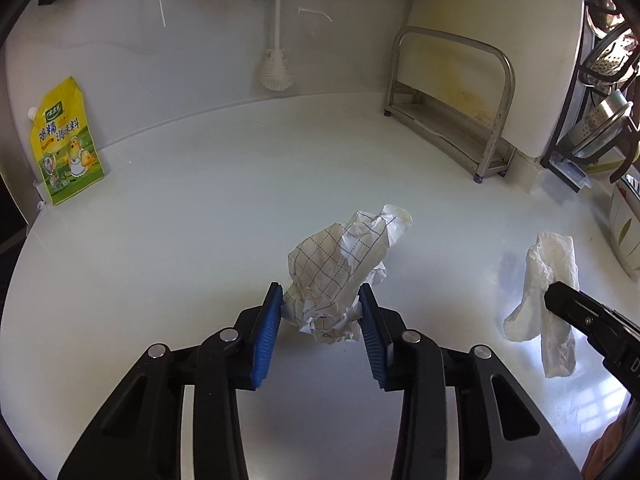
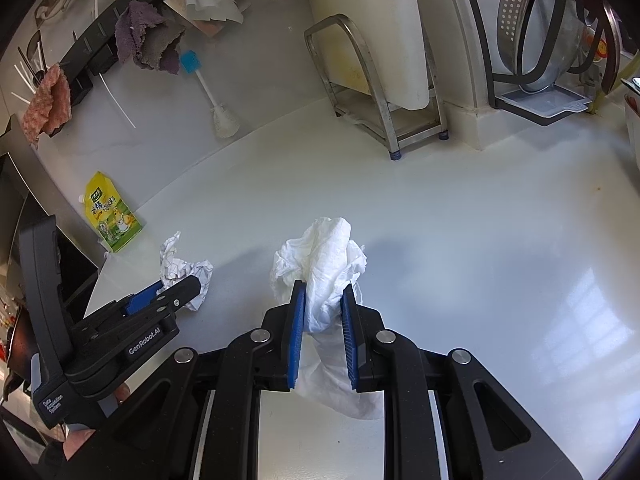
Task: Collect trash
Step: 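Carry the crumpled paper and tissue over the grey basket with both tools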
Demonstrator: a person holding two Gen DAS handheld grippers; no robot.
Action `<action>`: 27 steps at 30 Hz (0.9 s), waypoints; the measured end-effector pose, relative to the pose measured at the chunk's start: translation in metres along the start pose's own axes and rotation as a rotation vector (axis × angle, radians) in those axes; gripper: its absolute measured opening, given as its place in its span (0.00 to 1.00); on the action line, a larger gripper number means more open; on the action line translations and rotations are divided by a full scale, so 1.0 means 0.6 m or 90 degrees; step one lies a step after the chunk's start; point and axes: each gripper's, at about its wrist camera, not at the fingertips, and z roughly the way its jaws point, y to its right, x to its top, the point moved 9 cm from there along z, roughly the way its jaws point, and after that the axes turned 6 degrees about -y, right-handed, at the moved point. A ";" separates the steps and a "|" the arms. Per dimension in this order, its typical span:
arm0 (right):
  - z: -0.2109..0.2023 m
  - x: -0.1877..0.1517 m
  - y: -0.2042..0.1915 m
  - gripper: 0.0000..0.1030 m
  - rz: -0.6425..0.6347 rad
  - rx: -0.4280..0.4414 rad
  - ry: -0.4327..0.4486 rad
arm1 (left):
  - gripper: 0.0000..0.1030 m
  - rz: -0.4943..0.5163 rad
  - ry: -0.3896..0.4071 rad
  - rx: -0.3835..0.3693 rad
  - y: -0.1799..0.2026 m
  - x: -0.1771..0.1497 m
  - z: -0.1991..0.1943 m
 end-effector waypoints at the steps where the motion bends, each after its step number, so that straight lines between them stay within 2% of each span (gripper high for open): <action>1: -0.003 -0.002 -0.002 0.17 -0.002 0.000 0.002 | 0.37 0.003 0.003 0.004 -0.001 -0.005 -0.008; 8: -0.063 -0.051 -0.022 0.17 -0.015 -0.002 0.025 | 0.37 0.059 0.054 0.025 0.006 -0.055 -0.105; 16: -0.167 -0.184 -0.019 0.17 0.001 -0.041 0.026 | 0.37 0.081 0.060 -0.004 0.014 -0.137 -0.223; 21: -0.256 -0.267 -0.034 0.17 0.016 -0.049 0.053 | 0.37 0.100 0.077 -0.024 0.029 -0.191 -0.305; 27: -0.337 -0.358 -0.049 0.17 0.039 -0.060 0.077 | 0.37 0.111 0.082 -0.062 0.049 -0.267 -0.373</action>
